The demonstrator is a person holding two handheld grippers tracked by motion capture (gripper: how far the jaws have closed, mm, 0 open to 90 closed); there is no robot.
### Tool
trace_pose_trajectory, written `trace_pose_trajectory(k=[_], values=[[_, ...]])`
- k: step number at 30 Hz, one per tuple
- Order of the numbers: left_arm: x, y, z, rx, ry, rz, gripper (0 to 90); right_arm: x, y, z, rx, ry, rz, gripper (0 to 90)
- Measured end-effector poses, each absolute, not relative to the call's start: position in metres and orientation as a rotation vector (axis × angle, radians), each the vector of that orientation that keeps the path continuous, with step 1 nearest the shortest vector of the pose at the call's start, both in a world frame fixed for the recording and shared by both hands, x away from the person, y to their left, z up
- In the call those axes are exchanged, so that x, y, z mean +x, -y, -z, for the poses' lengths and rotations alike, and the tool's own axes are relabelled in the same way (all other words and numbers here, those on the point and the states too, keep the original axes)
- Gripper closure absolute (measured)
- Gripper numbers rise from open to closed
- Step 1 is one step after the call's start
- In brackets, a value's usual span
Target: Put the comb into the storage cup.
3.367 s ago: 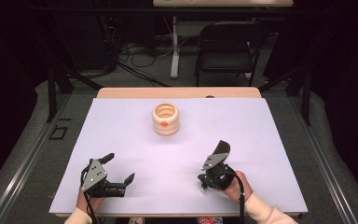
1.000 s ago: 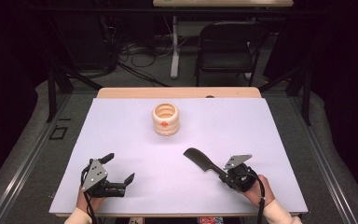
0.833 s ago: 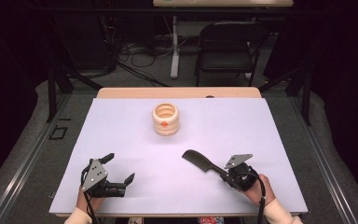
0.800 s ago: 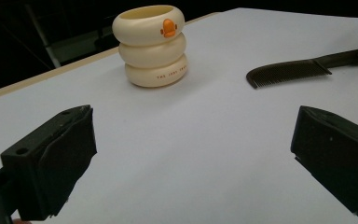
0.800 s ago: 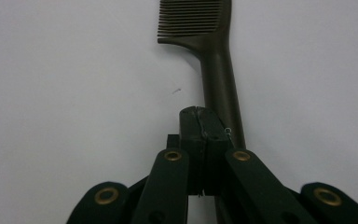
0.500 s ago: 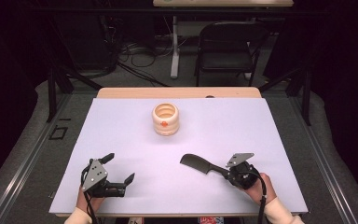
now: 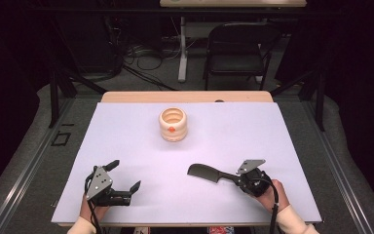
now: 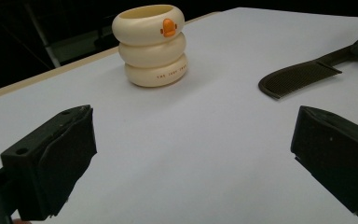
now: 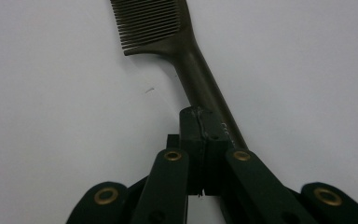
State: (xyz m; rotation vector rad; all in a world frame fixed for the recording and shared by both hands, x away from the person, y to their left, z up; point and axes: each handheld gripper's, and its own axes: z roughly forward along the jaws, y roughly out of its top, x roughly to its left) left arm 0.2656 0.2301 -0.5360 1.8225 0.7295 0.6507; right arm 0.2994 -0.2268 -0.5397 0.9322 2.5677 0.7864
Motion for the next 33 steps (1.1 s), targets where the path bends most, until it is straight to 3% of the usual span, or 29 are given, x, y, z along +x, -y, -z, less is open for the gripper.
trace_pose_trajectory(k=[9, 14, 15, 23, 33], values=[[0.266, -0.230, 0.536, 1.825, -0.728, -0.651, 0.2, 0.298, 0.226, 0.539, 0.883, -2.611, -0.782, 83.5], [0.265, -0.230, 0.536, 1.822, -0.727, -0.652, 0.2, 0.294, 0.223, 0.531, 0.846, -2.655, -0.786, 65.4], [0.265, -0.230, 0.536, 1.822, -0.727, -0.652, 0.2, 0.294, 0.223, 0.531, 0.846, -2.655, -0.786, 65.4], [0.265, -0.230, 0.536, 1.823, -0.730, -0.653, 0.2, 0.295, 0.225, 0.519, 0.857, -2.646, -0.808, 33.1], [0.265, -0.229, 0.536, 1.824, -0.727, -0.652, 0.2, 0.299, 0.220, 0.514, 0.832, -2.639, -0.766, 9.4]])
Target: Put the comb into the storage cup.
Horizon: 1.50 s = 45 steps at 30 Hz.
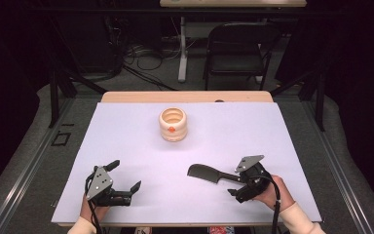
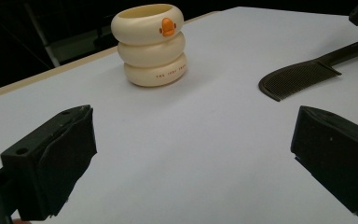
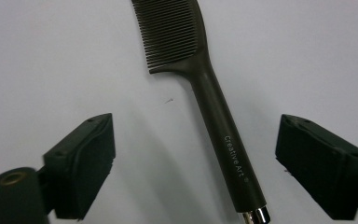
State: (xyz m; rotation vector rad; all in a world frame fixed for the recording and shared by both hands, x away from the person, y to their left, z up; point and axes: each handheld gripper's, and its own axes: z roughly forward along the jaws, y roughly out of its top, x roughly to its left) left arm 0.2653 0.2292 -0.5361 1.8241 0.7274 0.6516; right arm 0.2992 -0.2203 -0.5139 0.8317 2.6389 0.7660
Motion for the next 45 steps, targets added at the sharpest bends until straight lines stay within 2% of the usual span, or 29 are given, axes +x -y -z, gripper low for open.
trace_pose_trajectory(k=[8, 29, 37, 41, 44, 45], values=[[0.266, -0.230, 0.536, 1.821, -0.736, -0.650, 0.2, 0.307, 0.216, 0.510, 0.807, -2.645, -0.732, 0.0], [0.266, -0.229, 0.537, 1.830, -0.730, -0.644, 0.2, 0.330, 0.185, 0.515, 0.709, -2.747, -0.590, 0.4], [0.265, -0.229, 0.536, 1.829, -0.730, -0.643, 0.1, 0.333, 0.179, 0.516, 0.606, -2.784, -0.486, 31.4], [0.266, -0.229, 0.537, 1.829, -0.732, -0.643, 0.2, 0.337, 0.175, 0.516, 0.555, -2.802, -0.433, 43.8], [0.266, -0.229, 0.537, 1.830, -0.731, -0.642, 0.2, 0.339, 0.173, 0.517, 0.532, -2.813, -0.417, 47.8], [0.266, -0.230, 0.537, 1.831, -0.735, -0.643, 0.2, 0.341, 0.172, 0.517, 0.509, -2.825, -0.394, 52.9]])
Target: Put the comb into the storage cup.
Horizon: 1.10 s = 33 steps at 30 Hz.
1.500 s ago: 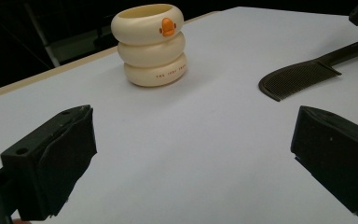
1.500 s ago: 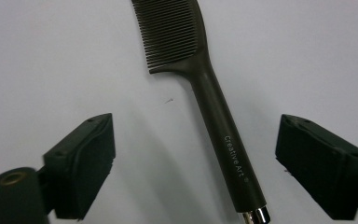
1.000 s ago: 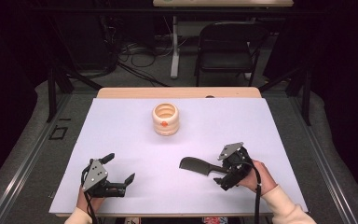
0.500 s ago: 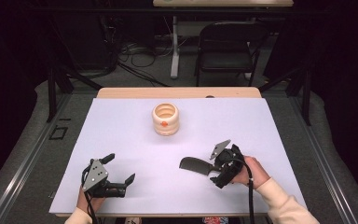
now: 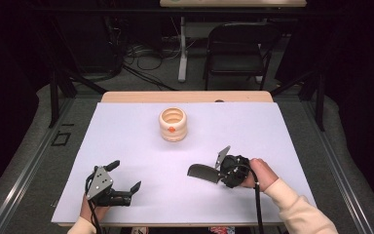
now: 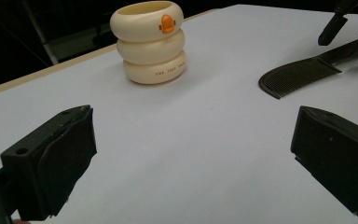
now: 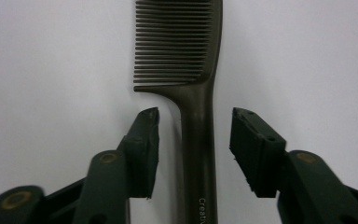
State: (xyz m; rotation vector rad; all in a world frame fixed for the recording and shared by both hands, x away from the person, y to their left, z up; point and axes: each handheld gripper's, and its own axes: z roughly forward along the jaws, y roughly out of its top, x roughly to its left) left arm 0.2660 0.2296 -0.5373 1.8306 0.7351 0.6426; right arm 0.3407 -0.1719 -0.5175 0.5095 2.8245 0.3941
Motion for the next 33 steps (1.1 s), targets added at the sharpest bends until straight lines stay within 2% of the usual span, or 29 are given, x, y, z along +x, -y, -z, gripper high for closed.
trace_pose_trajectory(k=[5, 26, 33], values=[[0.266, -0.230, 0.537, 1.837, -0.740, -0.646, 0.2, 0.346, 0.169, 0.519, 0.477, -2.858, -0.343, 61.4], [0.267, -0.229, 0.538, 1.848, -0.738, -0.633, 0.2, 0.354, 0.159, 0.527, 0.442, -2.902, -0.207, 71.0], [0.267, -0.229, 0.539, 1.846, -0.740, -0.633, 0.2, 0.354, 0.158, 0.527, 0.430, -2.896, -0.198, 71.6]])
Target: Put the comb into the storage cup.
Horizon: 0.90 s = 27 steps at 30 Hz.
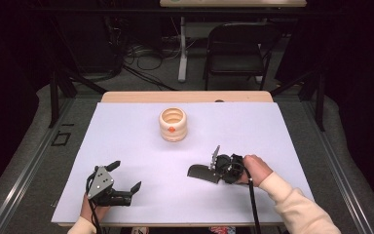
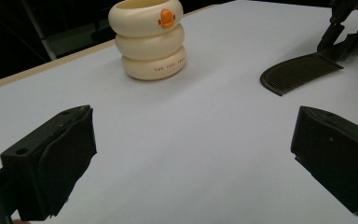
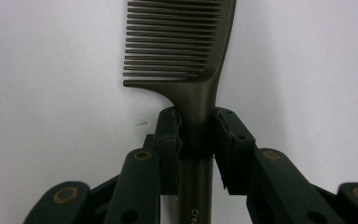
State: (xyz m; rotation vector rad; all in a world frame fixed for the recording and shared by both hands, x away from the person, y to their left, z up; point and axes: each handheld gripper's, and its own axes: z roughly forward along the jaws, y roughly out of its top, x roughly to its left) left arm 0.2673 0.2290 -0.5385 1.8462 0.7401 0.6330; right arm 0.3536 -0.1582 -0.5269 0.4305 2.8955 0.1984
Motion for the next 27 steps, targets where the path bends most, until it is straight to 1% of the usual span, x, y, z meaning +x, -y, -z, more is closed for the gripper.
trace_pose_trajectory(k=[8, 27], values=[[0.267, -0.229, 0.538, 1.846, -0.741, -0.634, 0.2, 0.351, 0.160, 0.522, 0.448, -2.874, -0.215, 71.8], [0.267, -0.230, 0.539, 1.848, -0.739, -0.636, 0.2, 0.345, 0.179, 0.509, 0.596, -2.801, -0.468, 71.9]])
